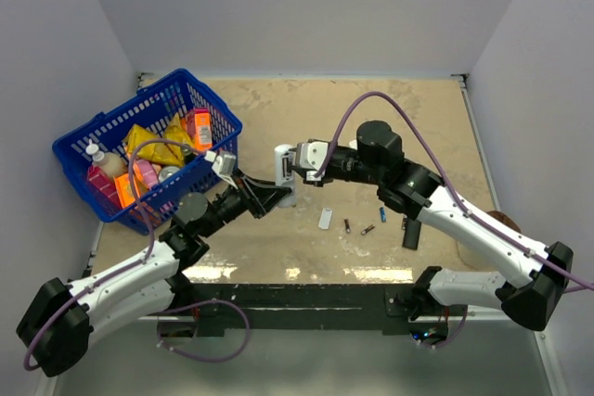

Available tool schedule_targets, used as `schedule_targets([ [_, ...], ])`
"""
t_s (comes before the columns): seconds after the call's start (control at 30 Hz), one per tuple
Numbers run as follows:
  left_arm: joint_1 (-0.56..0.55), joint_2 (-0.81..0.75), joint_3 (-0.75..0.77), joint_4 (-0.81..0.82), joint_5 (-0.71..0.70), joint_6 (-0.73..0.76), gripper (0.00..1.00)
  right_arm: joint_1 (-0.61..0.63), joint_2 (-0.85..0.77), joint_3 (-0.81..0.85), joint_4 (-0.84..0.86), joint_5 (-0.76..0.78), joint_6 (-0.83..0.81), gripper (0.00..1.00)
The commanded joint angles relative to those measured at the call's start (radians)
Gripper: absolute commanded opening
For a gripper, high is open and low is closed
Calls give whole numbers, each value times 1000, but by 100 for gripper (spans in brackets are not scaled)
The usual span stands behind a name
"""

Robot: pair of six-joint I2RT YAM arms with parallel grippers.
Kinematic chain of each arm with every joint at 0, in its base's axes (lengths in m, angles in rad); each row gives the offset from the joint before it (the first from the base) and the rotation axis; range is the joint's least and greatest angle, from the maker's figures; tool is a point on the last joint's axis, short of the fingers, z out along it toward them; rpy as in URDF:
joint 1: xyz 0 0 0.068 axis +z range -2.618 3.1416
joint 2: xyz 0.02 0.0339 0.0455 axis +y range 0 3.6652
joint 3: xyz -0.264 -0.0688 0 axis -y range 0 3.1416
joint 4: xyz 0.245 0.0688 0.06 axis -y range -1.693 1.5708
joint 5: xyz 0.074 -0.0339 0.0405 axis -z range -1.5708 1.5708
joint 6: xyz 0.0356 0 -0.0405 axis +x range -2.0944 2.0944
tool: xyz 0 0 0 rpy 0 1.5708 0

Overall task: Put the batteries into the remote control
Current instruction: Load the battery into the remote control.

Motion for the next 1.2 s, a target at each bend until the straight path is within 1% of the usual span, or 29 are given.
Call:
schedule_targets([
  [0.0, -3, 2, 50, 73, 24, 22, 0, -14, -9, 28, -22, -25, -23, 38],
  [0.17, -3, 3, 56, 74, 33, 30, 0, -26, -10, 20, -29, -17, -26, 37],
  [0.27, -3, 8, 57, 77, 35, 31, 0, -31, -7, 19, -27, -23, -26, 33],
  [0.4, -3, 14, 59, 80, 43, 34, 0, -32, -3, 23, -30, -31, -28, 22],
  [0.67, -3, 15, 62, 85, 44, 36, 0, -32, 11, 25, -41, -55, -25, 19],
  [1.0, -4, 22, 62, 96, 55, 44, 0, -34, 25, 6, -50, -55, -18, 18],
  [1.17, -3, 23, 65, 116, 67, 53, 0, -34, 43, 15, -94, -75, -31, 13],
])
